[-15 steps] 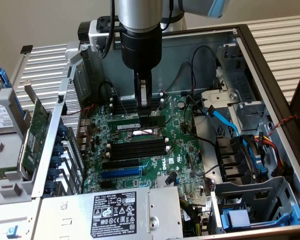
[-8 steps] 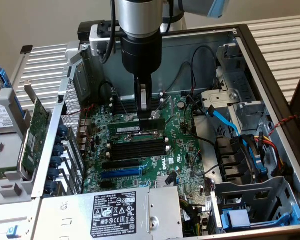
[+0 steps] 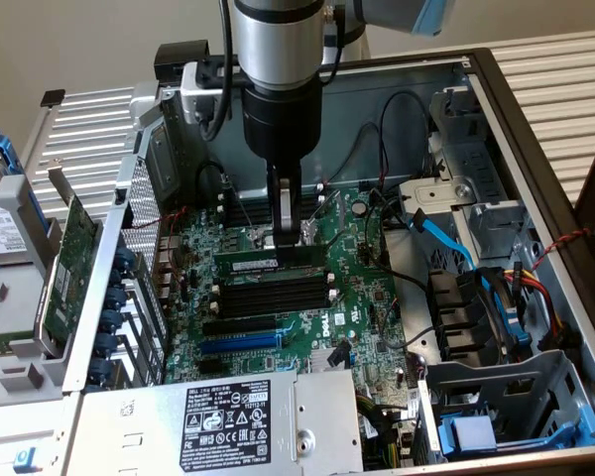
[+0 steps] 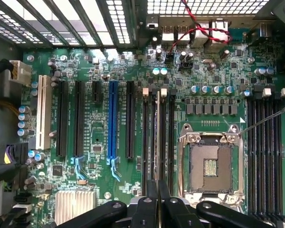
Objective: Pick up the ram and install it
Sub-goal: 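Insert the ram into the slot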
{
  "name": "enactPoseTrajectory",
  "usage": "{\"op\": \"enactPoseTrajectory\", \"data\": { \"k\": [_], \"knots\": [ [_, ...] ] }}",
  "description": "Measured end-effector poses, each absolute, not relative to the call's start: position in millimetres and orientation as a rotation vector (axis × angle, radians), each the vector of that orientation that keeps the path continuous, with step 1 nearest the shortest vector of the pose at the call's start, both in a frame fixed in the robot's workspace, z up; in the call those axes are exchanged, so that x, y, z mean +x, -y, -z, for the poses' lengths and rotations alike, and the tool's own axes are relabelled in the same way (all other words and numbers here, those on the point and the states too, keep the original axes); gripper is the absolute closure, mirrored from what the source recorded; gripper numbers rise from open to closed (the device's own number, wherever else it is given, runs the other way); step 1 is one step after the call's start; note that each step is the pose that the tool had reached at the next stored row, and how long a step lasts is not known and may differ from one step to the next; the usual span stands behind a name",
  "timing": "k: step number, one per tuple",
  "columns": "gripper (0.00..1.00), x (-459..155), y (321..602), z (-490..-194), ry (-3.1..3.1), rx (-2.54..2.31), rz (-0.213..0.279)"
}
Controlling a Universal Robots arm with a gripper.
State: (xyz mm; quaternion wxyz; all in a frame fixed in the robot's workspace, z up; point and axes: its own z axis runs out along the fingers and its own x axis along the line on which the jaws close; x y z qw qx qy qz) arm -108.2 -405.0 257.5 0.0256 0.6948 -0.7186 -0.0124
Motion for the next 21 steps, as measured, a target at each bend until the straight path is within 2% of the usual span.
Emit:
{"op": "enactPoseTrajectory", "data": {
  "k": [21],
  "knots": [
    [0.87, -106.7, 409.9, -253.8, 2.217, 2.144, 0.042]
  ]
}}
